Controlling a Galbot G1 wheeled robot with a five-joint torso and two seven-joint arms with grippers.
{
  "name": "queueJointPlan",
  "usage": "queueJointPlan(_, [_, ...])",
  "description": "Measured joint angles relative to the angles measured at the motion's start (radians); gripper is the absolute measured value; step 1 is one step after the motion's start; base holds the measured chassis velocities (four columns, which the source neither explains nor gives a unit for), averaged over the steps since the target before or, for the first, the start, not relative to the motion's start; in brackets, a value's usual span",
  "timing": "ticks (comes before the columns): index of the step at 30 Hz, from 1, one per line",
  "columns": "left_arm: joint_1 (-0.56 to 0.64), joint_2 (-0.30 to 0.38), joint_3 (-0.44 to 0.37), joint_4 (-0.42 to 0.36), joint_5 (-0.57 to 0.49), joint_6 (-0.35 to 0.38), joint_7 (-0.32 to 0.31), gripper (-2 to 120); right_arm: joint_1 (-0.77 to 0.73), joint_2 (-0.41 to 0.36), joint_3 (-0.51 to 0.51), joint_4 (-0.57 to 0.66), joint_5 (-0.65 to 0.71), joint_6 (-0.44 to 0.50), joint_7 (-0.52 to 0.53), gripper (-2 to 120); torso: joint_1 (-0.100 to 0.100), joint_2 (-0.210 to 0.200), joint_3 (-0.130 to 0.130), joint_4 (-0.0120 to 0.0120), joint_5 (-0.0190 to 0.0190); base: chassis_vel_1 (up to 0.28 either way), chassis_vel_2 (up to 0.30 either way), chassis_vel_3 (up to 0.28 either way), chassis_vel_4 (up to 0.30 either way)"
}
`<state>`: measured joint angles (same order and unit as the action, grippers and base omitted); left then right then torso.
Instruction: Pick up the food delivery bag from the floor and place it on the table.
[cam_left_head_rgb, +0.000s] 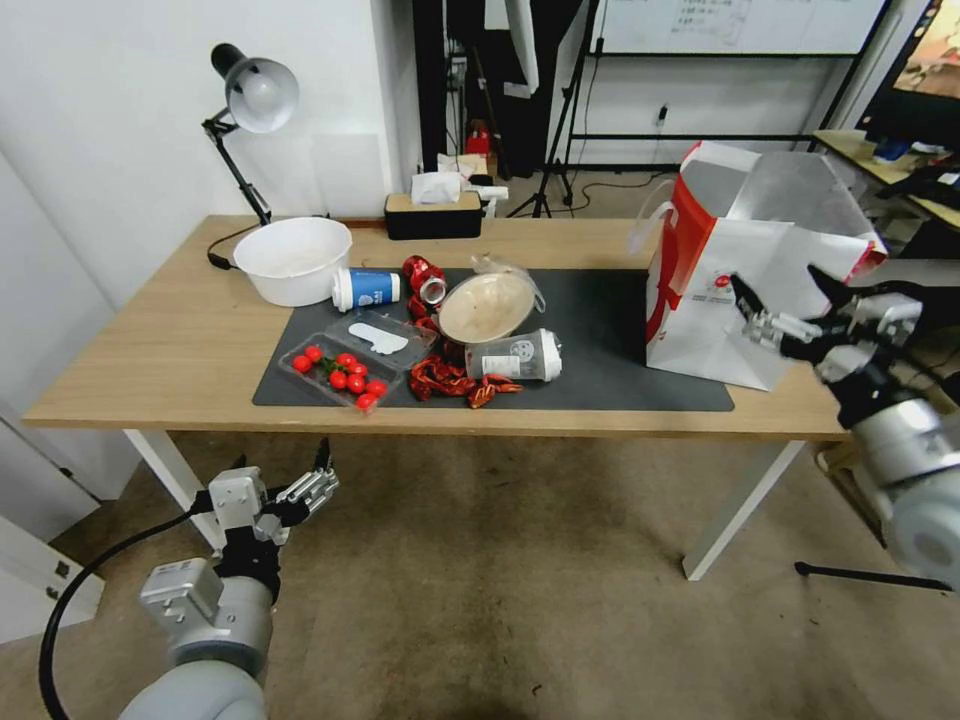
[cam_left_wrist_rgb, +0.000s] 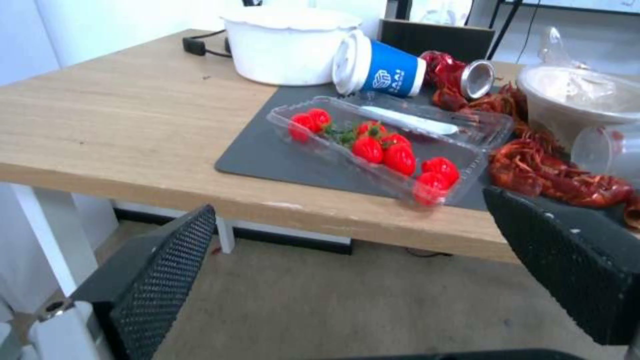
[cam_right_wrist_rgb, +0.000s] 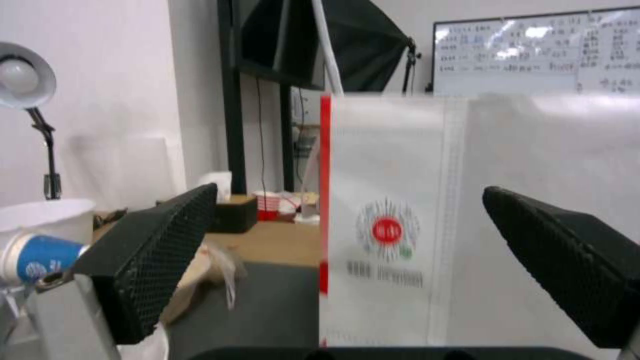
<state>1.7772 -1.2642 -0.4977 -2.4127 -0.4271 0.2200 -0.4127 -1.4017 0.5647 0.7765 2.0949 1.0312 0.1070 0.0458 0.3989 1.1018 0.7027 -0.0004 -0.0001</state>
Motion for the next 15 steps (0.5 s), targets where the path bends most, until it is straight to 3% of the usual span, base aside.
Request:
queueJointPlan(7, [0.000,-0.001,0.000,0.000,0.001,-0.001,0.001,100,-0.030,0.029,-0.003,0.015,-0.040,0.013,0.008,100,0.000,0.000,0.000,0.0002,-0.0002,0.000,0.000,0.000,0.000])
queueJointPlan(15, [-0.003,-0.001,0.000,0.011,0.004,-0.003,0.011,100,-0.154,0.130,-0.003,0.024,-0.143,0.072,0.010,100,0.000,0.000,0.000,0.0000,0.0001,0.000,0.000,0.000,0.000])
